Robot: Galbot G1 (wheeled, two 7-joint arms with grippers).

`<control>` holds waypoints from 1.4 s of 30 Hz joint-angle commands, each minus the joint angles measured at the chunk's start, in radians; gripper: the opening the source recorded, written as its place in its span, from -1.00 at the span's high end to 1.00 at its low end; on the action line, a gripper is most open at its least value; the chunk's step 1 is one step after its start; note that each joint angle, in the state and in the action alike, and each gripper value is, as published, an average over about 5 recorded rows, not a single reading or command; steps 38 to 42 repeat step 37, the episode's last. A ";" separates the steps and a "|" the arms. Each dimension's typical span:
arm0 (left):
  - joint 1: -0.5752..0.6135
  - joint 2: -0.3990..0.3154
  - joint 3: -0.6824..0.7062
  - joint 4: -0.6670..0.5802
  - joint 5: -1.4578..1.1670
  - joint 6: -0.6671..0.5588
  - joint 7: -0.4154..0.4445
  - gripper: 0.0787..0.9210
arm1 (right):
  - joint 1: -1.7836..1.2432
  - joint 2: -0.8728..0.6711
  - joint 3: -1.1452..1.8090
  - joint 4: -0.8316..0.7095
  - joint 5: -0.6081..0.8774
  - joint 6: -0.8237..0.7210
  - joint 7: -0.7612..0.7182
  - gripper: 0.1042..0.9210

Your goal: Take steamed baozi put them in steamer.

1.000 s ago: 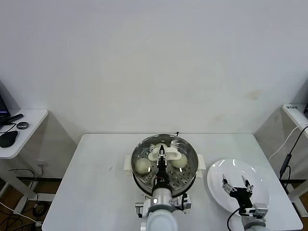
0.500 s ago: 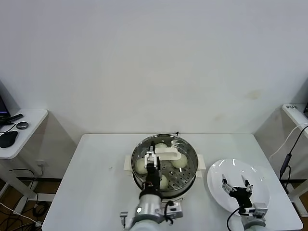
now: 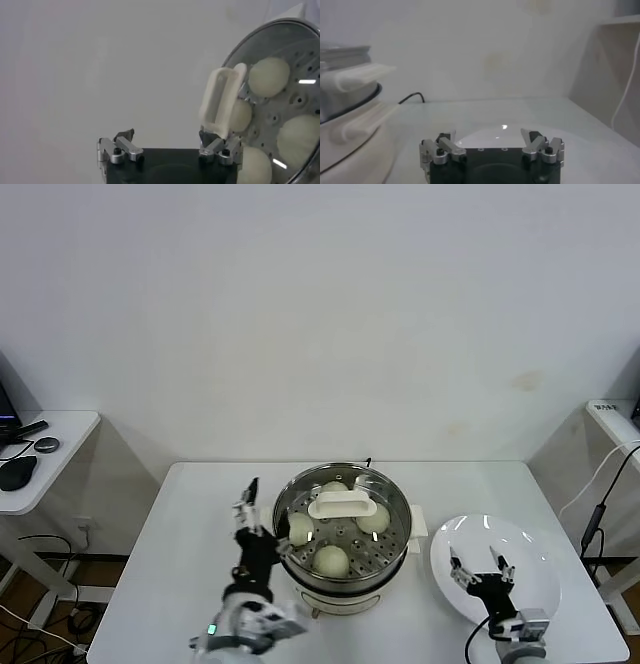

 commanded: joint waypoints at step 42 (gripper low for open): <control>0.466 -0.060 -0.468 0.048 -1.067 -0.405 -0.213 -0.77 | -0.197 -0.025 -0.018 0.225 -0.037 -0.100 -0.005 -0.76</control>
